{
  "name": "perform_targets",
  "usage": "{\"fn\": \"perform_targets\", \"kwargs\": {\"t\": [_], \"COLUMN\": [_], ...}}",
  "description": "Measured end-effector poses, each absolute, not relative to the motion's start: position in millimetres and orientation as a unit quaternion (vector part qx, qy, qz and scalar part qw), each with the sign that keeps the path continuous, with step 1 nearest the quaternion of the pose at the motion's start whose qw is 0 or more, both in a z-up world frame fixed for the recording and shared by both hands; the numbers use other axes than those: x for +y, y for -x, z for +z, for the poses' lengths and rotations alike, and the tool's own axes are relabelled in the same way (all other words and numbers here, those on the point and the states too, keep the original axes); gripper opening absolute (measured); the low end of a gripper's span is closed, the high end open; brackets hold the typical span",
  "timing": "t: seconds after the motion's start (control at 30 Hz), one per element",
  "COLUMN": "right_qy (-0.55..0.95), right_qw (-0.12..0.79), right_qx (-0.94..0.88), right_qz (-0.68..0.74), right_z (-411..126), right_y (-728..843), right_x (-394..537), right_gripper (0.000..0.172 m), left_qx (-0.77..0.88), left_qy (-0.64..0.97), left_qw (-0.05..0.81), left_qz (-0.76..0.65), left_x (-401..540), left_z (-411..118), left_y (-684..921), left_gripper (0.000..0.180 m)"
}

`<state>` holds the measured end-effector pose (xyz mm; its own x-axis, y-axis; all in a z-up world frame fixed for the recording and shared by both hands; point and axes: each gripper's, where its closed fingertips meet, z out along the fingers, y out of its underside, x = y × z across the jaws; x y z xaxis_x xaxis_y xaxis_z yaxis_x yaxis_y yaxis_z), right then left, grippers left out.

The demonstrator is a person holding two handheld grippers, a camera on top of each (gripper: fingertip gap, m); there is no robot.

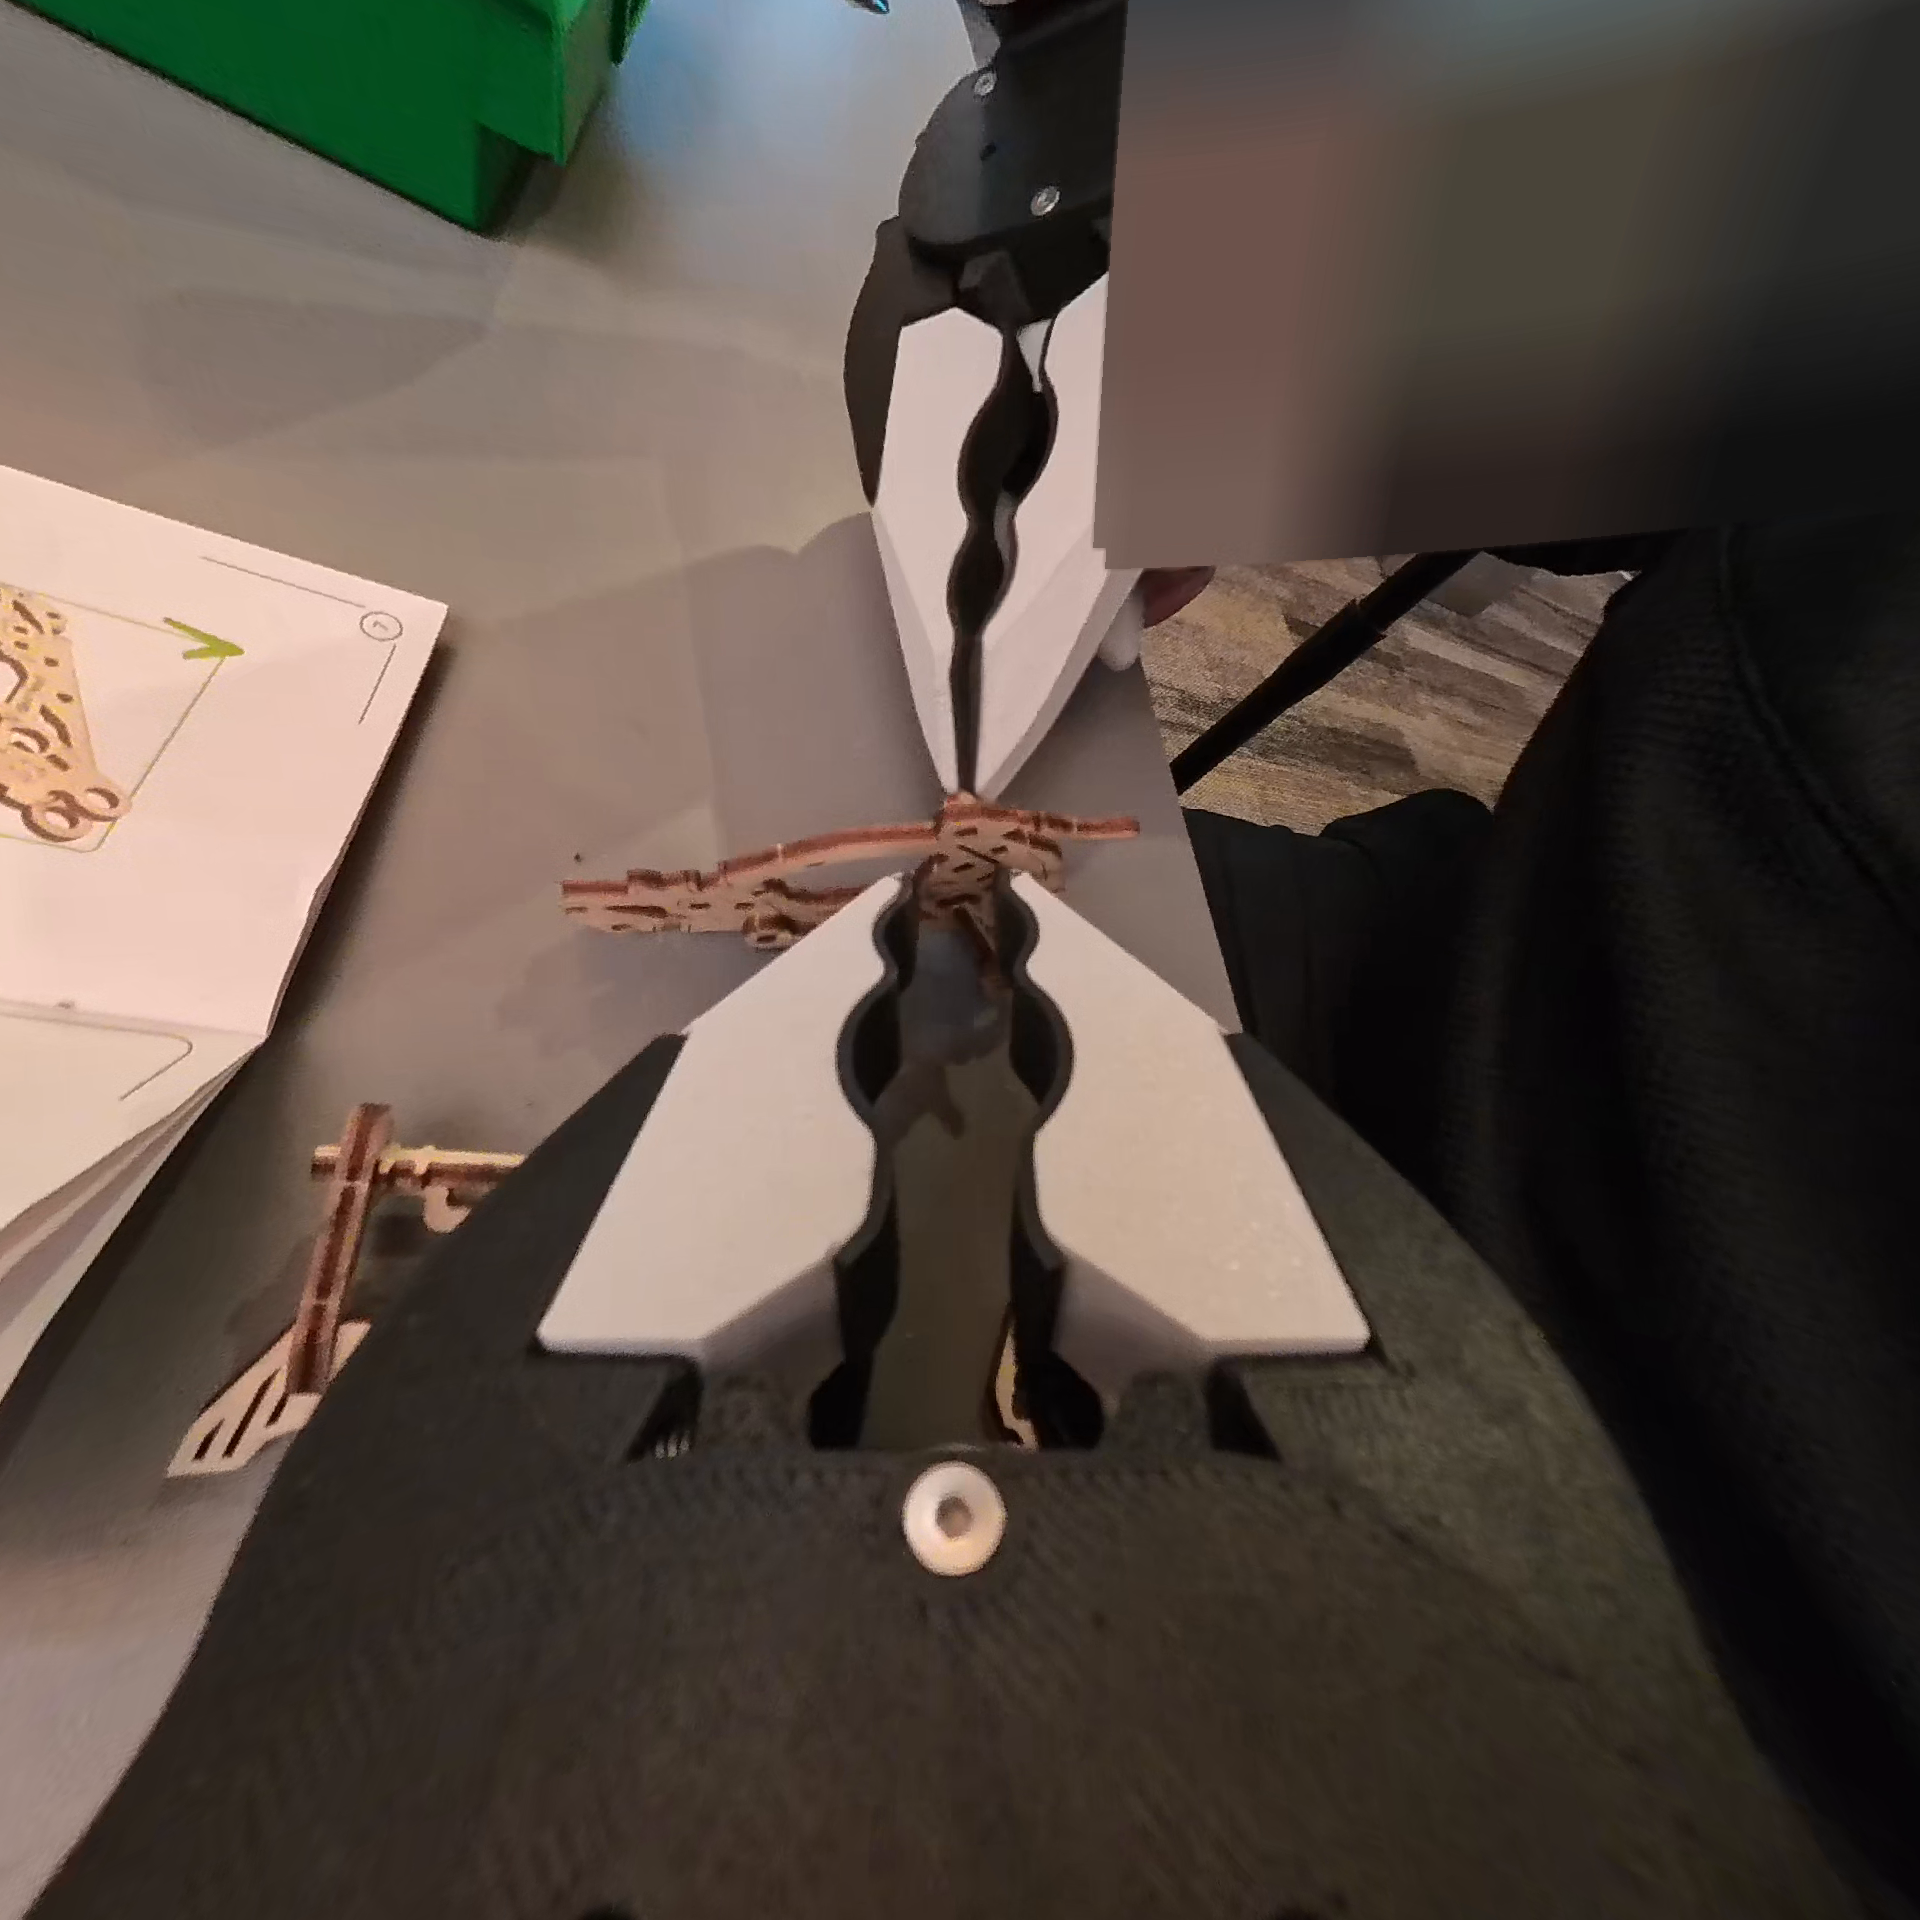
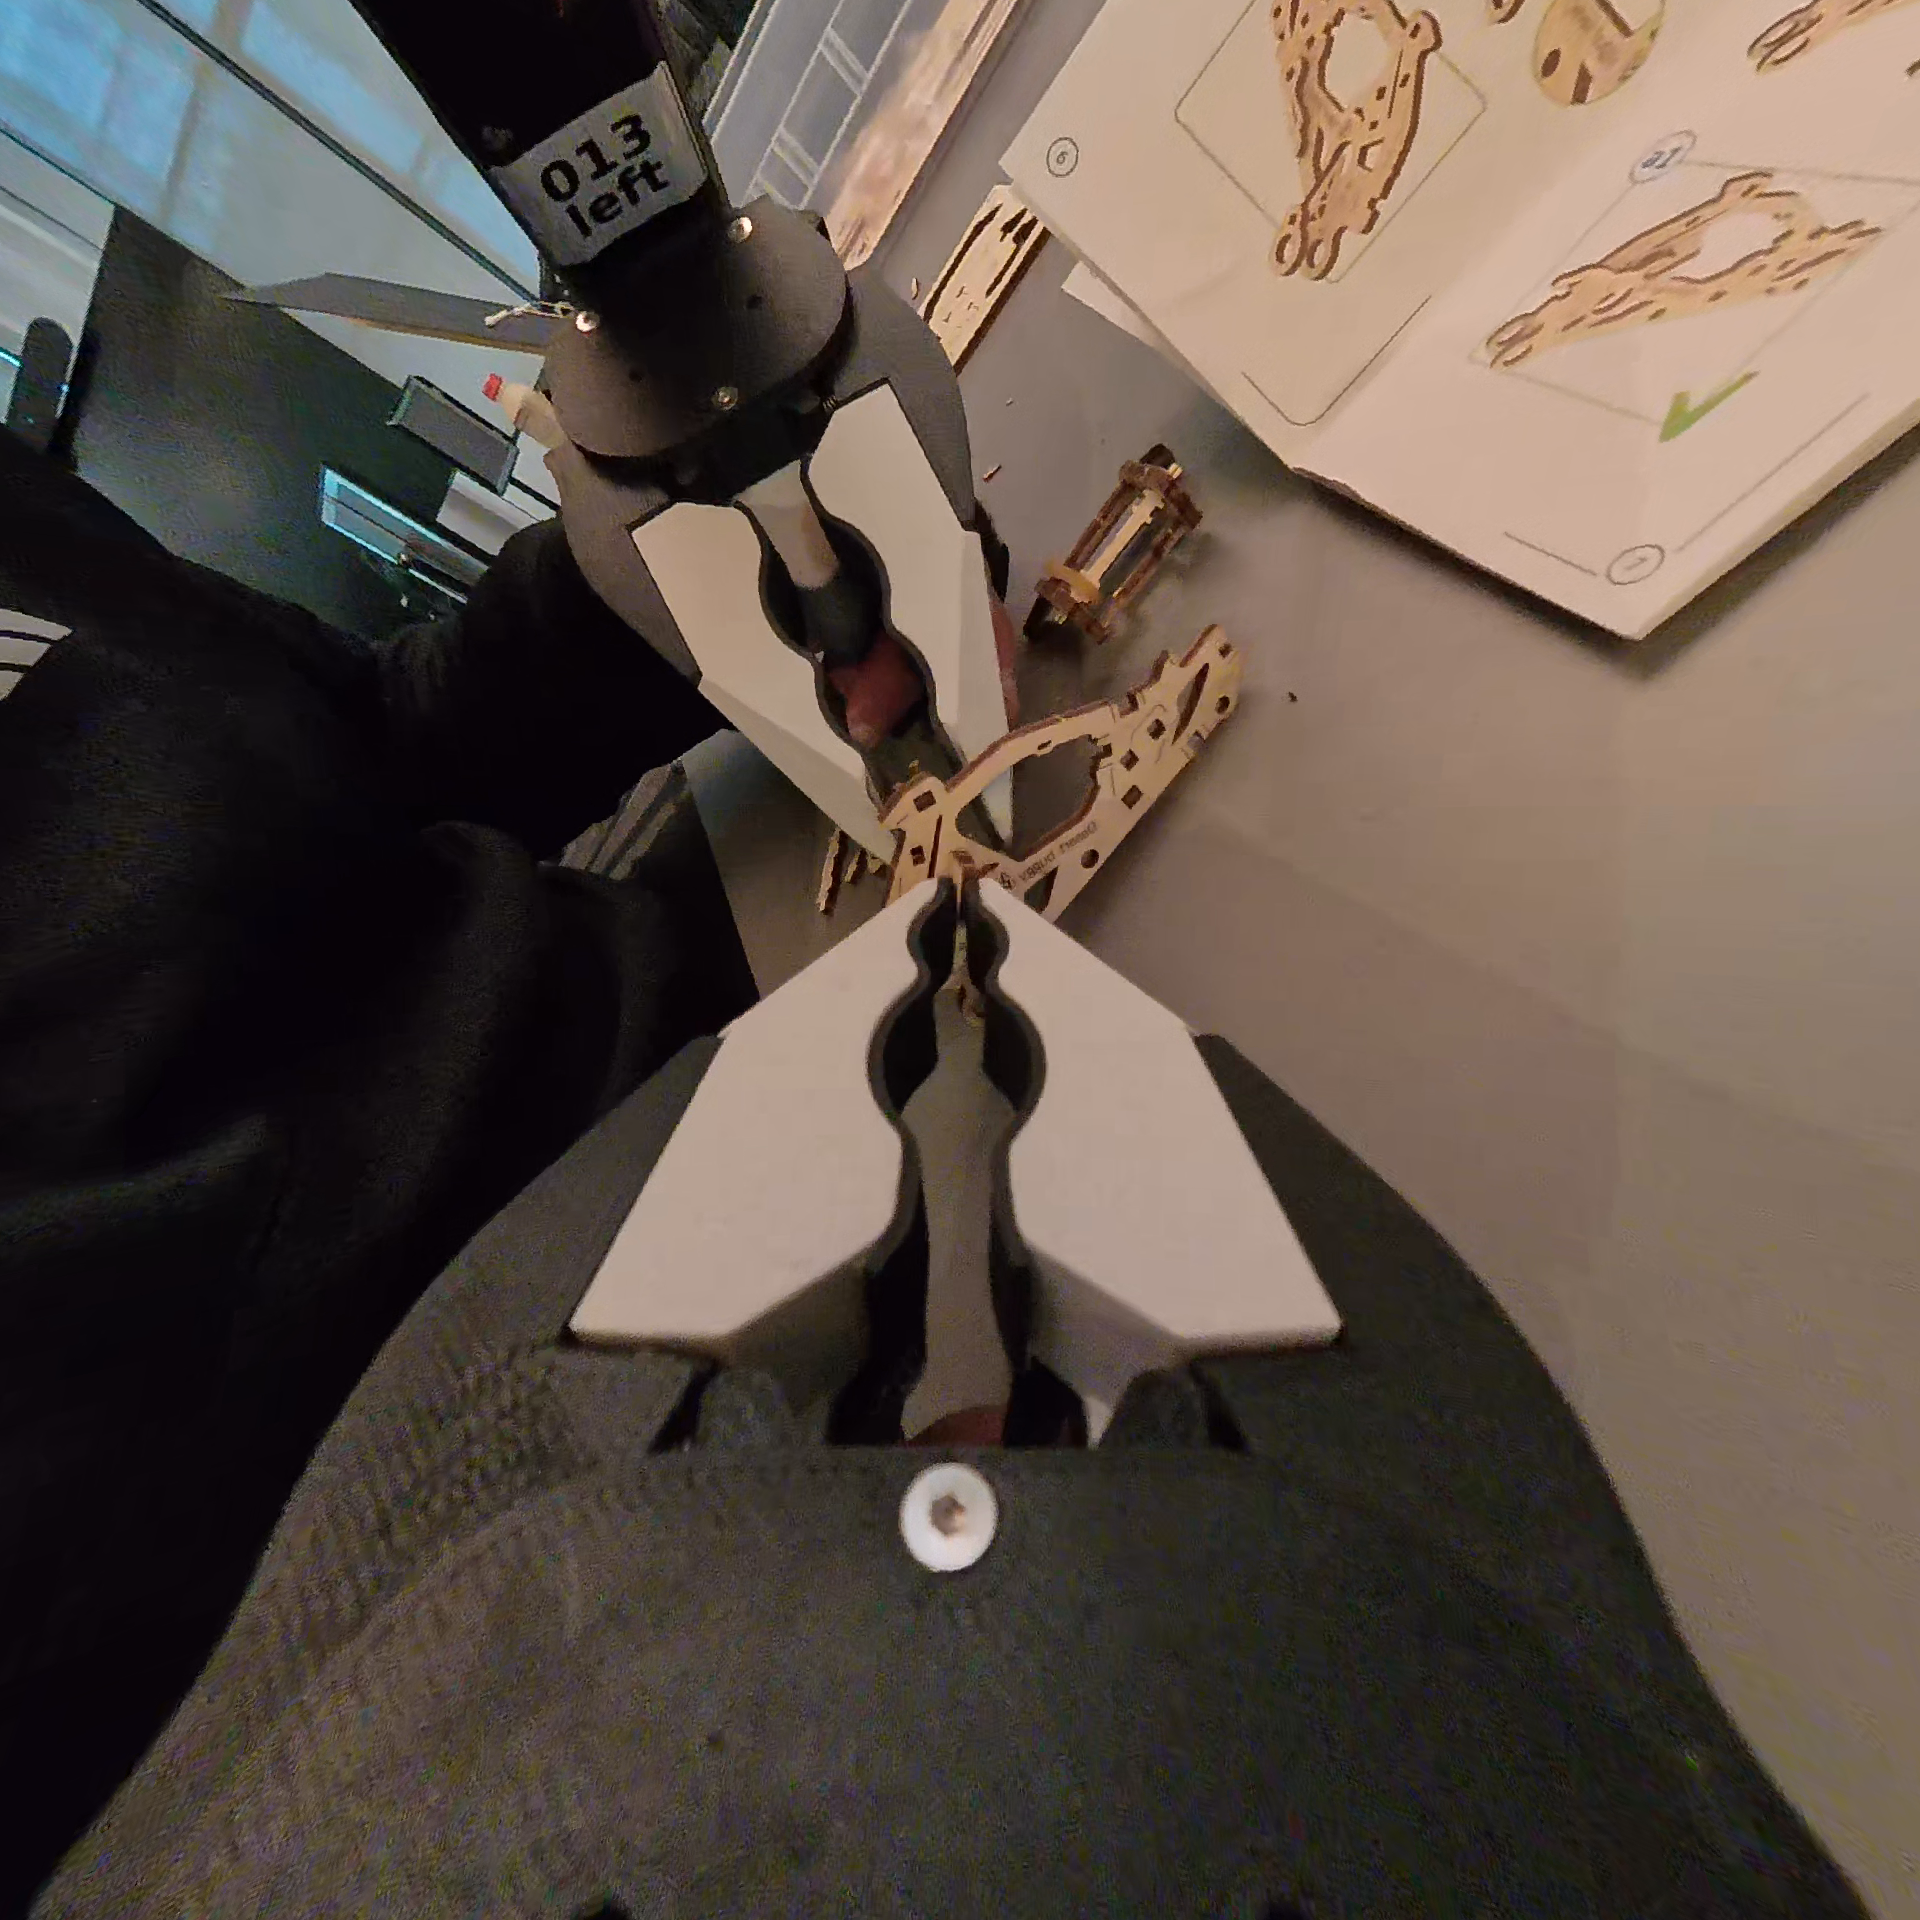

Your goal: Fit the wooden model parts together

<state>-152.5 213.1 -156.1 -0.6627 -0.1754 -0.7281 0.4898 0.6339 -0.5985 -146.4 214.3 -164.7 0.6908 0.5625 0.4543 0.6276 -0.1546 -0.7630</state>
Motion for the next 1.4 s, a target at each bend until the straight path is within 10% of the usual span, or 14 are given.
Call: {"fn": "perform_targets", "kwargs": {"t": [1.4], "right_qy": [-0.117], "right_qw": [0.402], "right_qx": [0.806], "right_qz": [-0.418], "right_z": [-158], "right_y": [138], "right_x": [217], "right_gripper": [0.000], "left_qx": [-0.435], "left_qy": [0.713], "left_qw": [0.545], "left_qz": [-0.068], "left_x": [225], "left_z": [-158], "left_y": [138], "left_gripper": [0.022]}}
